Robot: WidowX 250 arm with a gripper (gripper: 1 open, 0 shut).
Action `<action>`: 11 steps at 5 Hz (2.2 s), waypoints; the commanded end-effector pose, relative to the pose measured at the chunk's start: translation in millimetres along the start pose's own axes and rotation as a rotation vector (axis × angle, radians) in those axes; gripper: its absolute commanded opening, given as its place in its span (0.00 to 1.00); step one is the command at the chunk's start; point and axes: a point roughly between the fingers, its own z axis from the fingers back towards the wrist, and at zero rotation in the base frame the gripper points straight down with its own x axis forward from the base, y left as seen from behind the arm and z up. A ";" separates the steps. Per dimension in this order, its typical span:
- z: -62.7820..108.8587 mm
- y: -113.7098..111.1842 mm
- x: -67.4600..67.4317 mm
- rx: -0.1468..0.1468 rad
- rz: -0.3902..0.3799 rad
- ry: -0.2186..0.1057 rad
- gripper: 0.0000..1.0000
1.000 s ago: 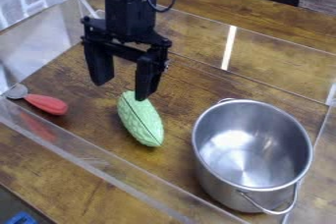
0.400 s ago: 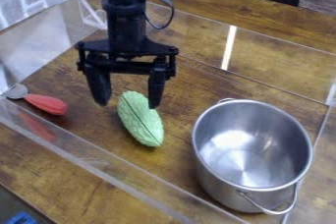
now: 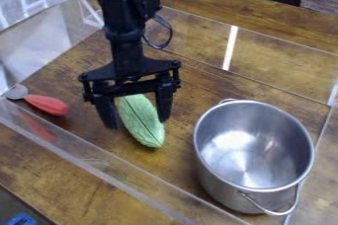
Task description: Put the green object in the silver pot
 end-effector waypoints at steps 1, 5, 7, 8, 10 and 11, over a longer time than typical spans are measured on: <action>0.3 4.1 7.5 -0.041 0.041 -0.025 1.00; -29.3 7.8 14.5 -0.077 0.078 -0.030 1.00; -34.3 8.5 18.4 -0.083 0.080 -0.037 1.00; -34.2 8.4 20.8 -0.084 0.078 -0.042 1.00; -30.2 8.2 25.4 -0.084 0.078 -0.050 1.00; -29.8 8.3 27.6 -0.085 0.078 -0.053 1.00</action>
